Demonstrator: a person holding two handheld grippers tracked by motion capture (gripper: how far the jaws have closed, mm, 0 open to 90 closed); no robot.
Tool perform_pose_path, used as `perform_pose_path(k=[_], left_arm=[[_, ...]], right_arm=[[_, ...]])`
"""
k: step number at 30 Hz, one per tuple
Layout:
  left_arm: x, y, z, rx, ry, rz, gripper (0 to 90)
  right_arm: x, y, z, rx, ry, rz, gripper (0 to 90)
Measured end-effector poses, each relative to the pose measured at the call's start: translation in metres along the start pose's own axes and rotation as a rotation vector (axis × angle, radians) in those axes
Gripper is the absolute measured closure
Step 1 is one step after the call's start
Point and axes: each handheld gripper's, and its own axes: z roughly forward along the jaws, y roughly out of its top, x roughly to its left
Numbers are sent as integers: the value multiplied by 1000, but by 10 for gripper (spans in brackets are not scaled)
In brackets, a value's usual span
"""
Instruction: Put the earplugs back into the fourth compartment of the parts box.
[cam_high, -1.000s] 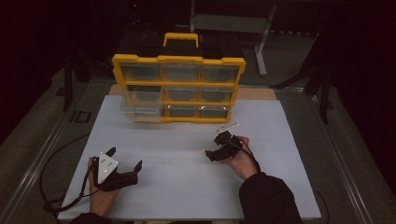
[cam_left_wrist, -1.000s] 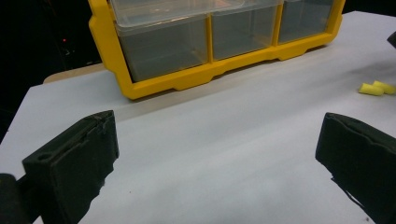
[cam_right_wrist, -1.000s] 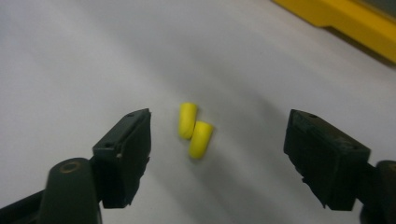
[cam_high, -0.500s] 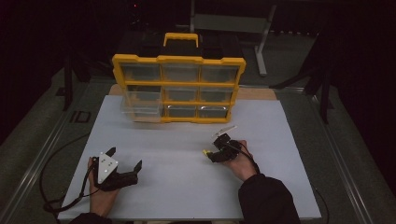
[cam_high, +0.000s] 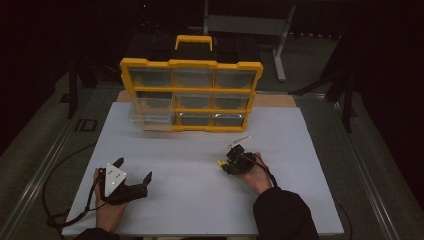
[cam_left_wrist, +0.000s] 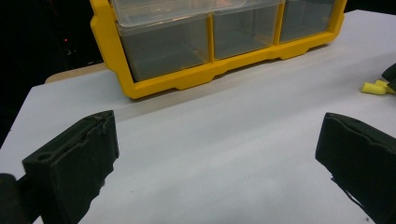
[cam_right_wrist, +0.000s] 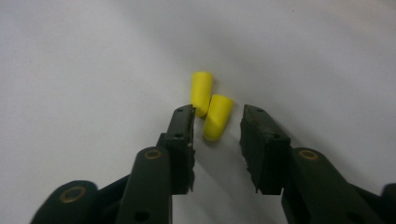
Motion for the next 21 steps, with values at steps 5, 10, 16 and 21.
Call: perform_pose_path(k=[5, 10, 16, 21], left_arm=[[0, 0, 0, 0, 0, 0, 0], [0, 0, 0, 0, -1, 0, 0], [0, 0, 0, 2, 0, 1, 0], [0, 0, 0, 5, 0, 4, 0]], right_arm=[[-1, -1, 2, 4, -4, 4, 725], [-2, -1, 1, 6, -2, 7, 772], [-1, 0, 2, 8, -9, 2, 823], [-2, -1, 1, 6, -4, 18, 846]])
